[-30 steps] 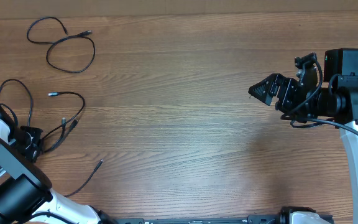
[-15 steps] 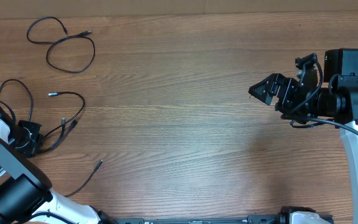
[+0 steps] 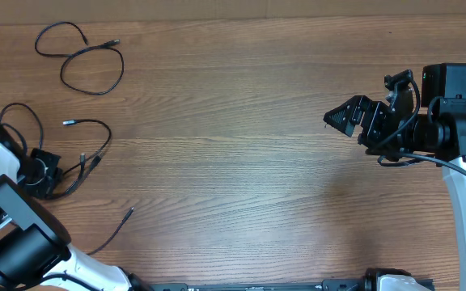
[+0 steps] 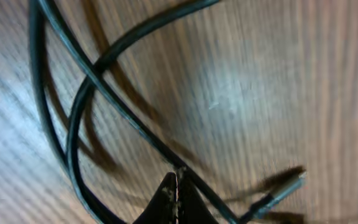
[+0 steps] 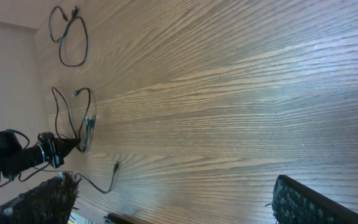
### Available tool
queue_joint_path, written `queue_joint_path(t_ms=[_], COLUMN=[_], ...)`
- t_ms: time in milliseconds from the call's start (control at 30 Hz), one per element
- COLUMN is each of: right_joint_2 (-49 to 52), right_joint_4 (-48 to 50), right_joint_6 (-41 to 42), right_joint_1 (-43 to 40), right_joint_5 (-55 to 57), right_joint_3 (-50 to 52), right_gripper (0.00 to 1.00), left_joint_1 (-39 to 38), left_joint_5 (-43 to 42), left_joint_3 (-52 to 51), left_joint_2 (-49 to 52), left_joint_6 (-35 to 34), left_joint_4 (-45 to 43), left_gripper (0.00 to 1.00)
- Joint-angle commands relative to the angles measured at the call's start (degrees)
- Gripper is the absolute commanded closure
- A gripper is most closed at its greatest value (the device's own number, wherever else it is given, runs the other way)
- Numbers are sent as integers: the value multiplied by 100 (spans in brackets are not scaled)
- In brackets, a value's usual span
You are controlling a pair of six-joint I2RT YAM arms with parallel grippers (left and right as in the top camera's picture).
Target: Untangle cables
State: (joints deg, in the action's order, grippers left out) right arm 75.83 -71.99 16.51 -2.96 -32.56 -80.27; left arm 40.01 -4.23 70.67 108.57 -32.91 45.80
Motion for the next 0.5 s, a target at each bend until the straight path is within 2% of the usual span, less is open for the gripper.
queue_joint_path(t_ms=[0,67,167,367,467], right_joint_2=[17,17,17,17,17], right_joint_4=[11,-7,-37,-35,-31], right_joint_6=[44,42,39,39,39], right_joint_1=[-15,-15,-15,-15,-15], right_joint_5=[35,35,35,35,37], right_joint_3=[-79,-79,-79,-79,-79], right_gripper=[0,0,0,0,0], left_joint_1=[-76,-37,83,120,111], left_joint_5=[1097,1464,1572,1353,1386], left_joint_3=[105,105,107,107,105], left_joint_2=[87,87,87,87,87], left_joint_6=[-400,-461,-393,564,590], left_joint_4=[133,133,-72,-691,-675], left_gripper=[96,96,96,96,96])
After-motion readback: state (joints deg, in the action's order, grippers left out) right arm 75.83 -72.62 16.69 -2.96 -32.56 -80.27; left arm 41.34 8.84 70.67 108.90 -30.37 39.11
